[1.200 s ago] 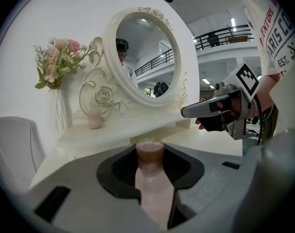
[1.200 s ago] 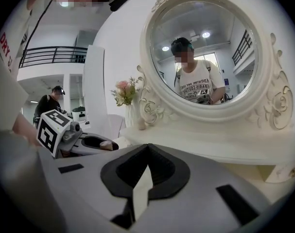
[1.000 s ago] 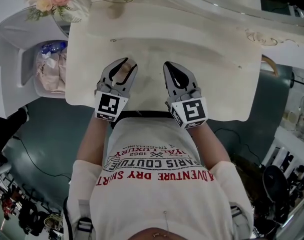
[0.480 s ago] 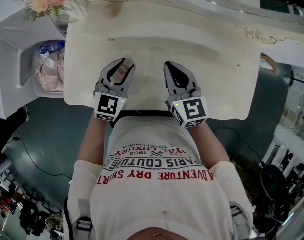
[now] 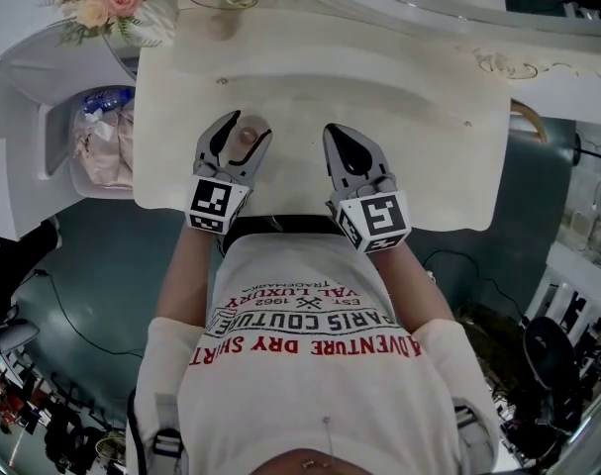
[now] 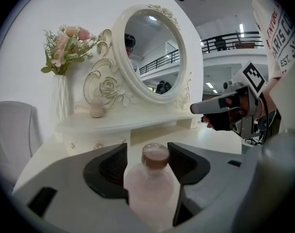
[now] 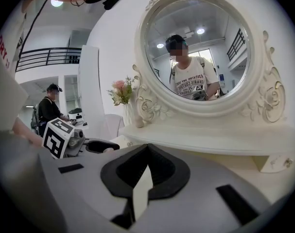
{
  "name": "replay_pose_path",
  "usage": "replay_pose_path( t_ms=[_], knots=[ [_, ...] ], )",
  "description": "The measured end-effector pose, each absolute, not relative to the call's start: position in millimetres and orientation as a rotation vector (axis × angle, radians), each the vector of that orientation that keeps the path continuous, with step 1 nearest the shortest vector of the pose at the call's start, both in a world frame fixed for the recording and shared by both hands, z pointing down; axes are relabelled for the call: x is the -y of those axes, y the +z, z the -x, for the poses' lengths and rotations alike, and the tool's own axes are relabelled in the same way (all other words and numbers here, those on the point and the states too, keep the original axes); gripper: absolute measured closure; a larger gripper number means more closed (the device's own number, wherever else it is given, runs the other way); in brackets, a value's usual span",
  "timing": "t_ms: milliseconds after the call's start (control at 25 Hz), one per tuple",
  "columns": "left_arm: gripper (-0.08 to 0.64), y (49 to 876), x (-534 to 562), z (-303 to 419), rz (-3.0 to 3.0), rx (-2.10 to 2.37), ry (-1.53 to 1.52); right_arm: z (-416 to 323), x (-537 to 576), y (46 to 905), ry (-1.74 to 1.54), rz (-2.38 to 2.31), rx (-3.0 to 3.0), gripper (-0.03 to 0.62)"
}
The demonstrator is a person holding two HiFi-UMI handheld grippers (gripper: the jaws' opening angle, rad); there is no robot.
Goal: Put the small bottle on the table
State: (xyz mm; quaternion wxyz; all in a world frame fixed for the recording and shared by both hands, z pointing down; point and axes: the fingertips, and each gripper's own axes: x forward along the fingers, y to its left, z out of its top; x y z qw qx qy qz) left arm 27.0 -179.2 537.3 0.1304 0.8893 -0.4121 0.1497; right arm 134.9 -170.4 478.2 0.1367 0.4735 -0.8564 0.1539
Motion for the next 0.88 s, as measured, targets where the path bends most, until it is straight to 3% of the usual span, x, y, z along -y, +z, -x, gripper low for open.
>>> replay_pose_path(
  t_ms=[320, 440, 680, 880],
  knots=[
    [0.319, 474, 163, -19, -2.714, 1.181, 0.470, -125, 151, 443, 0.392, -1.442, 2.497, 0.594],
    [0.351, 449, 155, -10, -2.757, 1.179, 0.468, -118, 142, 428, 0.365, -1.471, 2.505, 0.593],
    [0.532, 414, 140, 11, -2.743, 1.182, 0.437, -102, 125, 397, 0.292, -1.535, 2.522, 0.594],
    [0.552, 381, 131, 30, -2.777, 1.210, 0.398, -94, 114, 374, 0.238, -1.596, 2.531, 0.594]
  ],
)
